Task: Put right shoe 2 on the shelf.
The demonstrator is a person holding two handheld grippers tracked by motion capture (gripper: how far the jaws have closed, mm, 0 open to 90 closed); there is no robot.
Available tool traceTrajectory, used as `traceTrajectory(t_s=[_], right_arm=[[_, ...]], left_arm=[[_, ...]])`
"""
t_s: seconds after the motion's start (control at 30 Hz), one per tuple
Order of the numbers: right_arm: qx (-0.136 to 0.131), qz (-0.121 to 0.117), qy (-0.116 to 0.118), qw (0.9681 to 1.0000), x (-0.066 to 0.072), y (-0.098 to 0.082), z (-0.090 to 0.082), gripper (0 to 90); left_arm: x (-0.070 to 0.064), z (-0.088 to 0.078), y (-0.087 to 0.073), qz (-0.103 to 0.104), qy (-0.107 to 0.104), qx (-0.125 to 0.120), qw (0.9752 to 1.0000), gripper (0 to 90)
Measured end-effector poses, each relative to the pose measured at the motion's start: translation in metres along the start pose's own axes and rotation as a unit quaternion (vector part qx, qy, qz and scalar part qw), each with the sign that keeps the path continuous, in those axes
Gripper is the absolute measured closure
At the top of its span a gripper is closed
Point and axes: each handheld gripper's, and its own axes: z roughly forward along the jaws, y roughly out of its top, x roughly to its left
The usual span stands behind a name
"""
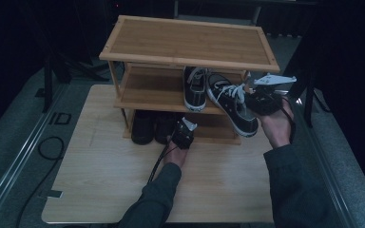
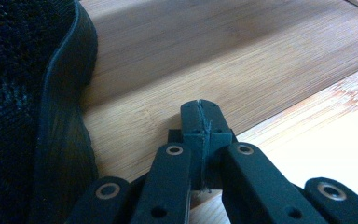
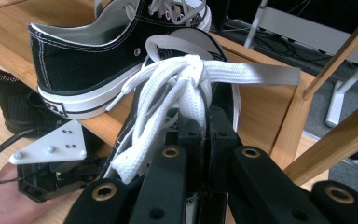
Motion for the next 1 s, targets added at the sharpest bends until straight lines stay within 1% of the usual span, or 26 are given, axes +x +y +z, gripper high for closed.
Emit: traceTrajectory(t_s=[0.1, 0.2, 0.23, 0.33, 0.4, 0.47, 0.53, 0.57, 0.73, 1.0], right_arm=[[-0.003, 0.01, 0.001, 0.9999, -0.002, -0.003, 0.0, 87.2], [0.0, 0.017, -0.002, 0.9999, -0.002, -0.003, 0.003, 87.1], [-0.002, 0.021, 0.001, 0.9998, -0.003, -0.003, 0.003, 87.1], [-0.002, 0.017, -0.004, 0.9998, -0.001, -0.002, 0.006, 87.0], [0.0, 0.019, 0.001, 0.9998, -0.002, -0.001, 0.007, 86.1], [0.012, 0.024, 0.019, 0.9995, -0.007, -0.002, 0.008, 83.2], [0.018, 0.03, 0.021, 0.9991, -0.013, -0.002, 0.008, 81.5], [0.018, 0.035, 0.032, 0.9987, -0.016, -0.001, 0.007, 80.1], [0.019, 0.023, 0.036, 0.9989, -0.016, 0.002, 0.001, 75.7], [0.002, 0.011, 0.04, 0.9991, -0.019, 0.009, -0.018, 76.3]], left_arm=[[0.0, 0.0, 0.0, 0.001, 0.001, 0.001, 1.0, 89.8], [0.0, 0.0, 0.0, 0.001, 0.001, 0.001, 1.0, 89.8], [0.0, 0.0, 0.0, 0.0, 0.001, 0.0, 1.0, 89.8], [0.0, 0.0, 0.0, 0.001, 0.001, 0.001, 1.0, 89.8], [0.0, 0.0, 0.0, 0.001, 0.001, 0.001, 1.0, 89.8], [-0.001, 0.0, 0.0, -0.004, 0.002, -0.004, 1.0, 89.8], [-0.001, 0.0, 0.0, -0.004, 0.001, -0.003, 1.0, 89.8], [-0.001, 0.0, 0.0, -0.005, 0.001, -0.004, 1.0, 89.9], [-0.001, 0.0, 0.0, -0.006, 0.001, -0.004, 1.0, 89.8], [-0.001, 0.0, 0.0, -0.004, 0.002, -0.003, 1.0, 89.8]])
